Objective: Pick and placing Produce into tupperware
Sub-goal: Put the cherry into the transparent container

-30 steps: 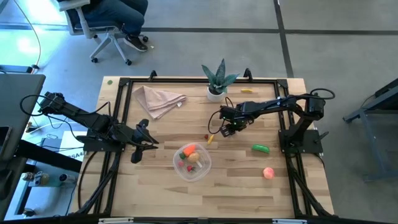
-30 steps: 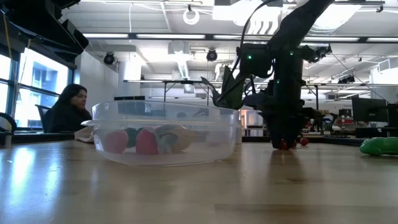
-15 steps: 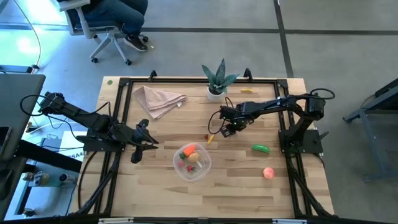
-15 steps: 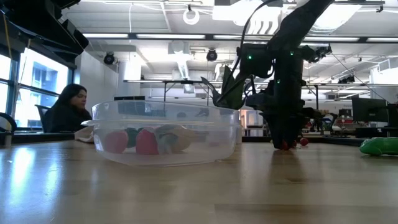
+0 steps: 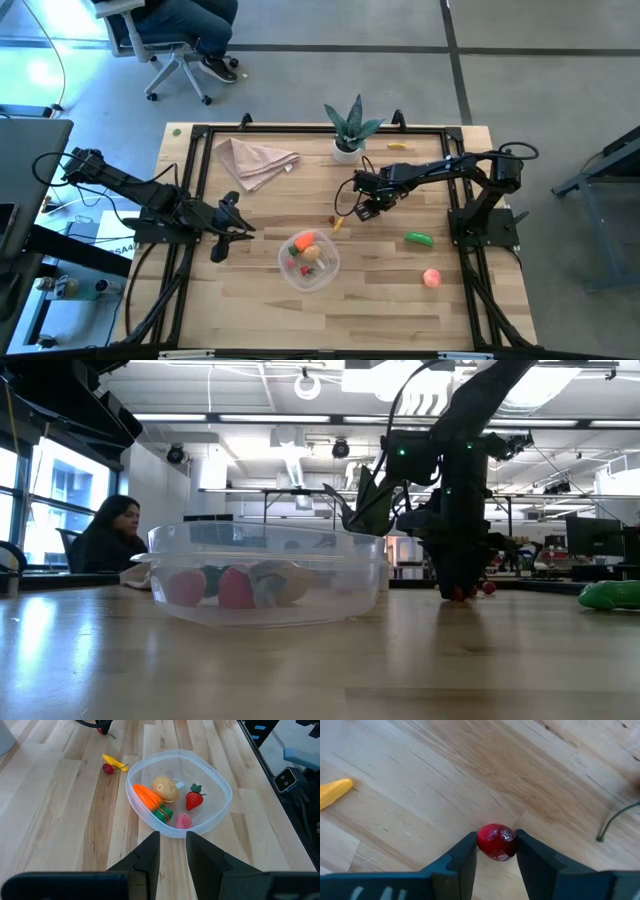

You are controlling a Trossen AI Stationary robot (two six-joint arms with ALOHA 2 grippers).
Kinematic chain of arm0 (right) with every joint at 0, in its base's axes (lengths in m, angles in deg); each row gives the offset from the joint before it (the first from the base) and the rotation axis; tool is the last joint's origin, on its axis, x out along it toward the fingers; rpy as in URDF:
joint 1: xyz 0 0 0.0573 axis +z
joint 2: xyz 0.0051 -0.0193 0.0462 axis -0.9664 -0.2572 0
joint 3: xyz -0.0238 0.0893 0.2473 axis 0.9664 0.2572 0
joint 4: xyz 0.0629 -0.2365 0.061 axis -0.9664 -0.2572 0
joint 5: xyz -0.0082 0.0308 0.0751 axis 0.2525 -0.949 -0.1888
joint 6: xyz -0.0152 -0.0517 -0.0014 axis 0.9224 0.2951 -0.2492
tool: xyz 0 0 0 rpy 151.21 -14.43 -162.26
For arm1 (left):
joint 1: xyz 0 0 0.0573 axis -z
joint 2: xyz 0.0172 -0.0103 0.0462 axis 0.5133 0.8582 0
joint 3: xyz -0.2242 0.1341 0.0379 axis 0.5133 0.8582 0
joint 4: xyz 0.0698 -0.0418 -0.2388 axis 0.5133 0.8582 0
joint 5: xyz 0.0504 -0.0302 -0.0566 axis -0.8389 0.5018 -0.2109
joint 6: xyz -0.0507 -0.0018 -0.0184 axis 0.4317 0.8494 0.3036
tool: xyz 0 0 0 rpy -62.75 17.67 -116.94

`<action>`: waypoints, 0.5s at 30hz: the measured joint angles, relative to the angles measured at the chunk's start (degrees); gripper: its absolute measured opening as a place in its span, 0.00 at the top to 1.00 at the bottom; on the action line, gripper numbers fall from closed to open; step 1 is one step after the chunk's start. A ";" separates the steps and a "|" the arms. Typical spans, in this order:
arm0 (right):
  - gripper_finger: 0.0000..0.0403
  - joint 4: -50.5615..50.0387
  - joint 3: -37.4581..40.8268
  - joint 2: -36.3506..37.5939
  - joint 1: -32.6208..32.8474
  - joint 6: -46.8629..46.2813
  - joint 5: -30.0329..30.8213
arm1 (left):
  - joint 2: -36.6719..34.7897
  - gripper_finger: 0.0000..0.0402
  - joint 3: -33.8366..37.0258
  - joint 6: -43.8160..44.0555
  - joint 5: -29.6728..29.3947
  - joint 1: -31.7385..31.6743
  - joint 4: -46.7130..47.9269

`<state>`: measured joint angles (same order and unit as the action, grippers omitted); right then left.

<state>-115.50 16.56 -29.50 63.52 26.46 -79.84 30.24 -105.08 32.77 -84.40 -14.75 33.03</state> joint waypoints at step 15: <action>0.78 -0.69 -0.77 -0.10 0.00 1.26 0.09 | 0.00 0.79 0.00 0.00 0.00 0.00 0.00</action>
<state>-116.18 15.79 -29.60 63.52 27.72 -79.75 30.24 -105.08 32.77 -84.40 -14.75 33.03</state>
